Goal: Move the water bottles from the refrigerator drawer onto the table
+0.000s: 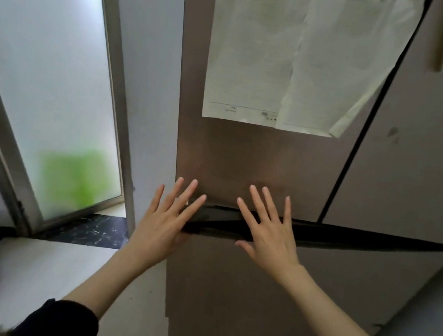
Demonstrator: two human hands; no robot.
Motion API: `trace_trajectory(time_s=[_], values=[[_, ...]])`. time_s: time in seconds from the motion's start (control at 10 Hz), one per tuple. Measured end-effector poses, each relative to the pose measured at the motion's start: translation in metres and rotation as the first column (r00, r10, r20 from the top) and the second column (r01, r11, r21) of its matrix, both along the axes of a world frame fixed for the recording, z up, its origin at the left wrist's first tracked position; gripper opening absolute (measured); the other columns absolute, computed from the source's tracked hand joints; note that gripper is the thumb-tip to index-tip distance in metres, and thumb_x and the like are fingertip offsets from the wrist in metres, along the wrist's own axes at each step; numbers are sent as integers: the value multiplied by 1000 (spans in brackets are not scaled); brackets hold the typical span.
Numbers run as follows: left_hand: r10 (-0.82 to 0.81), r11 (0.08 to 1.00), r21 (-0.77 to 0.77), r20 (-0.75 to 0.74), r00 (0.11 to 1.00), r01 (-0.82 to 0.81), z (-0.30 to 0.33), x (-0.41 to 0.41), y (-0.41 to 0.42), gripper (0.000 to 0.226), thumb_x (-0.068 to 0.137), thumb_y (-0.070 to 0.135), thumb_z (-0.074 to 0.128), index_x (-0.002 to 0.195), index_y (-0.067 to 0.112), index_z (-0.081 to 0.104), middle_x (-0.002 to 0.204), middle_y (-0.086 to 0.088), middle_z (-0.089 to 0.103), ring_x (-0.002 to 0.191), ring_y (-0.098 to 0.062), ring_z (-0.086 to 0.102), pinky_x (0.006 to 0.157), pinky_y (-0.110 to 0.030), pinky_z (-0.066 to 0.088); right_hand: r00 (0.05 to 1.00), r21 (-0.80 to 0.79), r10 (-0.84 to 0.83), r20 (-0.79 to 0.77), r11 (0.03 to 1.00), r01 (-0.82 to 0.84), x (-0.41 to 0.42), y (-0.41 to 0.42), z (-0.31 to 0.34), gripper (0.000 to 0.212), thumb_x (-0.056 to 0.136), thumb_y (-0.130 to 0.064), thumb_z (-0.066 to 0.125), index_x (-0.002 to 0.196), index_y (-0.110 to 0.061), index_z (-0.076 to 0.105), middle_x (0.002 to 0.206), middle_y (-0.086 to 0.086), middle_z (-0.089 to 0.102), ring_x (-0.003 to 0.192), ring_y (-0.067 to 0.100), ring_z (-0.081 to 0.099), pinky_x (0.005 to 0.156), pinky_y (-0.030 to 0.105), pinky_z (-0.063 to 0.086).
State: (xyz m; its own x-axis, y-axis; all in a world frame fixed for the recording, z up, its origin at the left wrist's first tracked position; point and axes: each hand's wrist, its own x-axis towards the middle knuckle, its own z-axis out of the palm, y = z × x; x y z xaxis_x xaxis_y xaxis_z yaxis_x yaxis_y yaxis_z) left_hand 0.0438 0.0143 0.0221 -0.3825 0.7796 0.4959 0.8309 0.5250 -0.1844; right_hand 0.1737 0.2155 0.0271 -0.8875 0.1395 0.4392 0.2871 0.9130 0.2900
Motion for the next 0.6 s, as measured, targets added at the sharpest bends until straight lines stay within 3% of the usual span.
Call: trace_trajectory(time_s=[0.1,0.2,0.3,0.4,0.5,0.6], values=[[54,998,32,-46,997,-53,3,-18,15,102,64,32,80,145,19,19,153,-10,14,143,-28,2,113,-50,3,998,48,9,-68,999,-6,-15,15,-2,106,61,-55,74,145,-22,19,157,8,6,144,27,3,109,61,4],[101,992,79,-53,994,-96,-2,-29,29,102,67,19,78,146,17,14,154,-10,12,142,-29,6,114,-49,3,992,73,8,-126,997,1,-25,24,-16,104,65,-44,76,146,-24,13,156,3,-16,144,23,-7,111,59,1],[99,985,145,-58,993,-90,-14,-35,37,107,70,12,76,147,19,3,157,-5,-7,144,-27,-3,115,-48,-3,980,122,23,-198,993,1,-31,30,-25,103,66,-30,78,146,-26,13,156,0,-17,145,21,-12,112,58,0],[91,987,138,-63,994,-82,-16,-39,38,107,71,19,75,147,19,0,156,-3,-15,144,-25,-9,115,-47,-7,978,145,28,-204,989,1,-31,33,-24,103,66,-29,77,146,-26,13,156,0,-17,144,21,-13,112,58,0],[89,989,131,-95,991,-76,-17,-39,36,104,73,35,73,147,19,2,156,-4,-14,143,-28,-2,115,-49,-5,971,118,55,-232,993,-28,-28,25,-22,95,70,-34,74,146,-24,16,158,2,-4,145,23,-7,111,59,6],[49,985,169,-121,991,-28,-4,-37,33,101,74,48,67,147,20,4,156,-4,-11,143,-29,3,114,-51,-3,946,-5,103,-307,994,-110,-18,13,-4,77,79,-34,67,143,-22,26,154,3,22,142,21,16,111,59,18]])
